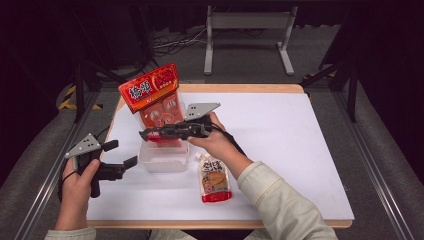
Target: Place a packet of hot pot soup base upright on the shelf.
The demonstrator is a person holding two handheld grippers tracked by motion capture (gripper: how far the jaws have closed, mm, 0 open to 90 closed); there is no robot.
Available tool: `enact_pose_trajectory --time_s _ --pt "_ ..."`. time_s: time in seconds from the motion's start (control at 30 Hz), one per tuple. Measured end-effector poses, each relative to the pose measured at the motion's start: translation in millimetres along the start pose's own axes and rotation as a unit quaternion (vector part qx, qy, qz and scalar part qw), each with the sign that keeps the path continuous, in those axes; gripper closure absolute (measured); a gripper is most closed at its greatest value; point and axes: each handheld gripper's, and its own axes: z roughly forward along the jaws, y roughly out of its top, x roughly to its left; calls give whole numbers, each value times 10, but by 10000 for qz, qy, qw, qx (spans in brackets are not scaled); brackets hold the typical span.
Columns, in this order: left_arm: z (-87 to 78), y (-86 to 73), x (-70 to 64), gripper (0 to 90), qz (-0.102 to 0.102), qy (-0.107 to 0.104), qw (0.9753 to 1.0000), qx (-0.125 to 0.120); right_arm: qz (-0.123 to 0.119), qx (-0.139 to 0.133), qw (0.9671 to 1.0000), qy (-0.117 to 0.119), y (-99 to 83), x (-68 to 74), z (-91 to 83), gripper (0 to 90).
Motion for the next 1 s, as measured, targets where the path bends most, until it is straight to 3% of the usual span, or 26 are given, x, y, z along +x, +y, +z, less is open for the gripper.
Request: enact_pose_trajectory --time_s 0.23,0.33,0.4,0.53,0.73,1.0 --pt "24 9 -15 31 27 -22 10000 21 115 113 9999 -59 -68 -28 -127 829" --pt "31 20 -15 31 56 -29 10000 12 197 301 9992 -144 -98 -35 -134 779" --pt "34 27 -17 31 49 -42 10000 16 338 389 9985 -169 -112 -44 -141 691" --pt "55 43 -11 31 67 -65 10000 3 552 291 9978 -219 -113 -41 -193 502" --pt "76 60 3 31 69 -74 9999 11 679 166 9969 -362 -92 -50 -351 424" --pt "99 84 3 31 97 -98 9999 -1 684 175 9944 -787 -97 -53 -622 391"
